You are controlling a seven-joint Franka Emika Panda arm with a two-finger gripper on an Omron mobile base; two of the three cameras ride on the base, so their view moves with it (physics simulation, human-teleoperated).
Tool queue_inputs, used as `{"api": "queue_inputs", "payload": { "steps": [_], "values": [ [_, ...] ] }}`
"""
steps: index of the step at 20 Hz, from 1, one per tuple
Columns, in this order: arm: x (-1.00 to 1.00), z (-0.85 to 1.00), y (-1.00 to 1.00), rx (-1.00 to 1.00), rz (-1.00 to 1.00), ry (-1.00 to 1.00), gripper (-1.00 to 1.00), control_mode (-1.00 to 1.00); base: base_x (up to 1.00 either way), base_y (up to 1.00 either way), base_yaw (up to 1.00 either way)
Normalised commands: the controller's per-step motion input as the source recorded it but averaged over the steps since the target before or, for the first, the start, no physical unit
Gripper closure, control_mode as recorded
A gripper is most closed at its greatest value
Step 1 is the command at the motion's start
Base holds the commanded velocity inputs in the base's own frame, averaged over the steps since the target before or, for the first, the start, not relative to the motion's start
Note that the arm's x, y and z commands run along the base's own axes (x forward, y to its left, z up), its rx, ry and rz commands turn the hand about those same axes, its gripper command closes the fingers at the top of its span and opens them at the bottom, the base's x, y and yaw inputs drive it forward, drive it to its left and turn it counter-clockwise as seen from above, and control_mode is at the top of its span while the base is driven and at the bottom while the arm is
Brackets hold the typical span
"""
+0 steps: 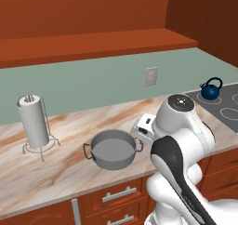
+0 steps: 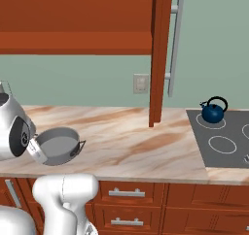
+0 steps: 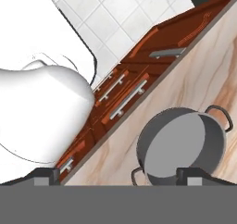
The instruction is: Pick the kettle from the cabinet and place it on a stove burner. Then pick the pot from the counter and place it on another stove burner. Finally, turn both burners on.
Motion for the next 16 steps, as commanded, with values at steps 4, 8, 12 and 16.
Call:
{"api": "queue_inputs", "payload": {
  "steps": [4, 8, 12, 16],
  "values": [
    [0.23, -0.32, 0.00, 0.00, 0.00, 0.02, -1.00, -1.00, 0.00, 0.00, 0.00],
    [0.27, -0.32, 0.03, 0.00, 0.00, 0.02, -1.00, -1.00, 0.00, 0.00, 0.00],
    [0.27, -0.31, 0.12, 0.00, -0.01, 0.00, -1.00, -1.00, 0.00, 0.00, 0.00],
    [0.27, -0.31, 0.13, 0.00, -0.02, 0.01, -1.00, -1.00, 0.00, 0.00, 0.00]
  ]
}}
